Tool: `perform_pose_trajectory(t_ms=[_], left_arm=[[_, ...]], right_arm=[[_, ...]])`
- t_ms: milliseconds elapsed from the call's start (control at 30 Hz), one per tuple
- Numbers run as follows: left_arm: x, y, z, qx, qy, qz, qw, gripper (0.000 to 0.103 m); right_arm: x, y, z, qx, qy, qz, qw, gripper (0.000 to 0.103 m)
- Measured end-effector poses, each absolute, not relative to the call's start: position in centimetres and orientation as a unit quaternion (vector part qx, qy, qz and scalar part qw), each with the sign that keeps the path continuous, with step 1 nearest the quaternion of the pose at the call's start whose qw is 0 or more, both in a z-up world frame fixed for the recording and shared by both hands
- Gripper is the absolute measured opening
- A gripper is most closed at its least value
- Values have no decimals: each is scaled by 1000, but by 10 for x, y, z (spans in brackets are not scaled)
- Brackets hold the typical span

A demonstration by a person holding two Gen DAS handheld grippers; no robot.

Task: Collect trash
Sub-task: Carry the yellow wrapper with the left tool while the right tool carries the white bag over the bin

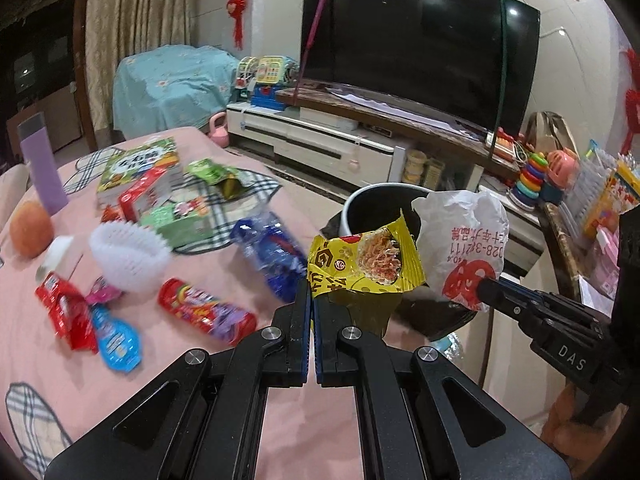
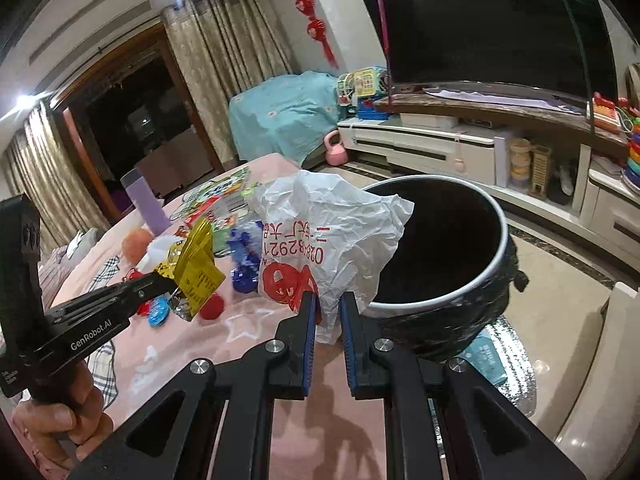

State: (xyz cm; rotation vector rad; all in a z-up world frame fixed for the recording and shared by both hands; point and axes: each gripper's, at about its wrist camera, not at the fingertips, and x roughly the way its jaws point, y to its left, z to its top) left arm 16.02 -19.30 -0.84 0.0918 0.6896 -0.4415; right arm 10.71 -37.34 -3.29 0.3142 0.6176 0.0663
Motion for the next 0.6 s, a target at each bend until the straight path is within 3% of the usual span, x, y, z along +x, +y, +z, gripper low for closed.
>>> perform_pose_trajectory(t_ms=[600], left_arm=[[192,-248,-13,73,345,-231,907,1]], right_arm=[[126,-420,-35,154,317,-5,936,13]])
